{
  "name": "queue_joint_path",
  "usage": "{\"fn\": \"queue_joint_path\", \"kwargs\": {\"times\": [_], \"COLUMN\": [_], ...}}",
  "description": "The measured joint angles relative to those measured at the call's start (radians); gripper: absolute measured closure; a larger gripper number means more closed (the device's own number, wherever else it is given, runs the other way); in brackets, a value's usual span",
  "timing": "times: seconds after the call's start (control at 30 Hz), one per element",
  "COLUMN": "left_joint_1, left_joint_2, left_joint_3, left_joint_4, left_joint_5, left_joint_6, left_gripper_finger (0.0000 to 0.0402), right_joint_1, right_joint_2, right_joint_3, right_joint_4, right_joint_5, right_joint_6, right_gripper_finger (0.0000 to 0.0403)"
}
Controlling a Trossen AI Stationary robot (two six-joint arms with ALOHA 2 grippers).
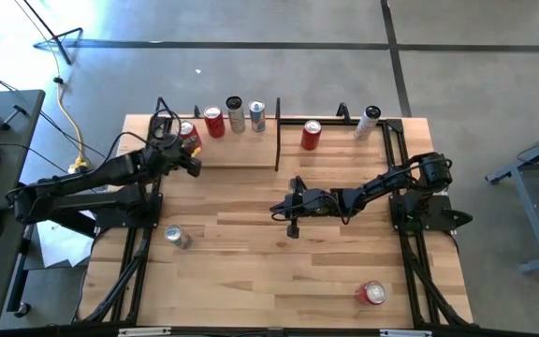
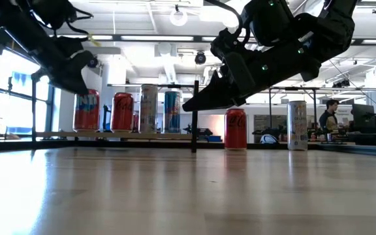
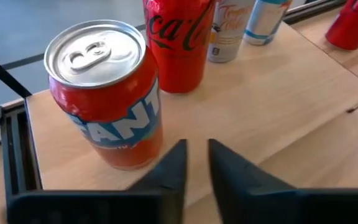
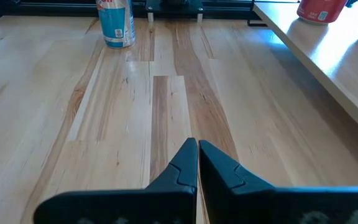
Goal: Place canned beverage on shelf
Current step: Put the left red soda can on the shelf
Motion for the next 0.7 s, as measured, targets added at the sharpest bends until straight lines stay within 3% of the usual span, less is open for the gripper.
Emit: {"fn": "queue_joint_path", "kwargs": {"times": [0.1, 0.5, 0.7], "left_joint_1": [-0.002, -0.001, -0.001], "left_joint_2": [0.028, 0.174, 0.246], "left_joint_3": [0.000, 0.041, 0.141], "left_joint_4": [0.025, 0.046, 0.004], "left_joint_5": [-0.010, -0.060, -0.004], "left_joint_6": [-0.001, 0.025, 0.113], "left_gripper_finger": [0.0394, 0.0399, 0.0401], "right_joint_1": [0.000, 0.000, 0.000], "right_joint_2": [0.000, 0.000, 0.000], "right_joint_3": [0.000, 0.000, 0.000], "right_joint_4": [0.000, 0.000, 0.000], "right_joint_5": [0.000, 0.000, 0.000], "right_joint_6": [0.000, 0.000, 0.000], "right_gripper_finger": [0.0403, 0.0403, 0.0403]}}
